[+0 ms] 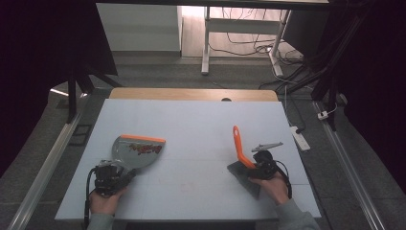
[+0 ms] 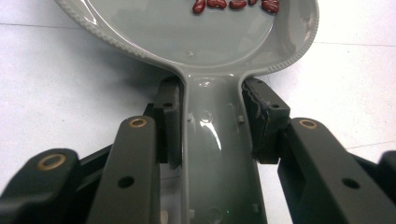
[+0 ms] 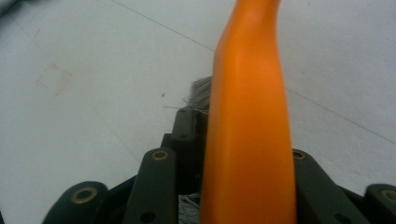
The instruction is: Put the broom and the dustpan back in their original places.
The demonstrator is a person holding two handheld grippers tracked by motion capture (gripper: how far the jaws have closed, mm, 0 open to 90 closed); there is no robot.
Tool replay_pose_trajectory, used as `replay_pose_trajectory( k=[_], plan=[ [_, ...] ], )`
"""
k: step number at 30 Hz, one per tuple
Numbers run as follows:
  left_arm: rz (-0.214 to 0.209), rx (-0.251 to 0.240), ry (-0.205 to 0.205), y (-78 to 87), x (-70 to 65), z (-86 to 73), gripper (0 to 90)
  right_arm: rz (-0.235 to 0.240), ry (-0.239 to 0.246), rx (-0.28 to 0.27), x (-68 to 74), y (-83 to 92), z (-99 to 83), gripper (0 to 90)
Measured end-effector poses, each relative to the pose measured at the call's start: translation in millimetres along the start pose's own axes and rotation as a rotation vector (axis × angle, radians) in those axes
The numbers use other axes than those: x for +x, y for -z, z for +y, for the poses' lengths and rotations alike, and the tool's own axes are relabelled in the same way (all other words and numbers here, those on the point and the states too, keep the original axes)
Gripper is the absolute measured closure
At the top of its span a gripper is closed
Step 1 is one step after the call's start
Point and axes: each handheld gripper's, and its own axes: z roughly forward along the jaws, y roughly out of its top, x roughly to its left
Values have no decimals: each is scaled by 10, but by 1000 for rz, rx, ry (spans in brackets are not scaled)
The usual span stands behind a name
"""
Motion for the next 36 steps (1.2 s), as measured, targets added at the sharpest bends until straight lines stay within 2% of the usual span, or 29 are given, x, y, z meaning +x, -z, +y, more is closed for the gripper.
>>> replay_pose_trajectory(
  k=[2, 5, 8, 11, 17, 19, 21, 22, 25, 28, 30, 34, 36],
  plan=[
    [-5, 3, 2, -6, 3, -4, 605, 0, 9, 6, -18, -5, 10, 653],
    [-7, 4, -2, -6, 1, -5, 563, -57, 29, 24, -31, -6, 34, 553],
    [-2, -5, -8, -1, -9, -5, 465, -46, 16, 26, -63, -7, 35, 540],
    [-3, -9, -10, 10, -11, -1, 388, -52, 26, 26, -70, -7, 39, 516],
    [23, -10, -17, 31, -3, -1, 279, -67, 29, 33, -100, 4, 56, 466],
    [30, -18, -15, 47, 5, 1, 262, -77, 20, 32, -110, 11, 58, 432],
    [34, -26, -12, 65, 19, 6, 256, -137, 26, 32, -107, 27, 62, 346],
    [34, -28, -11, 71, 21, 9, 256, -172, 24, 44, -120, 35, 65, 346],
    [36, -38, -15, 98, 33, 13, 252, -145, -2, 32, -176, 61, 54, 360],
    [44, -49, -24, 127, 40, 15, 245, -154, 5, 31, -174, 62, 52, 355],
    [48, -57, -23, 151, 54, 19, 245, -183, 13, 22, -163, 76, 56, 345],
    [46, -69, -24, 191, 76, 22, 244, -182, 0, -6, -180, 126, 55, 346],
    [53, -77, -40, 216, 73, 25, 244, -182, 0, -23, -176, 153, 56, 346]
  ],
)
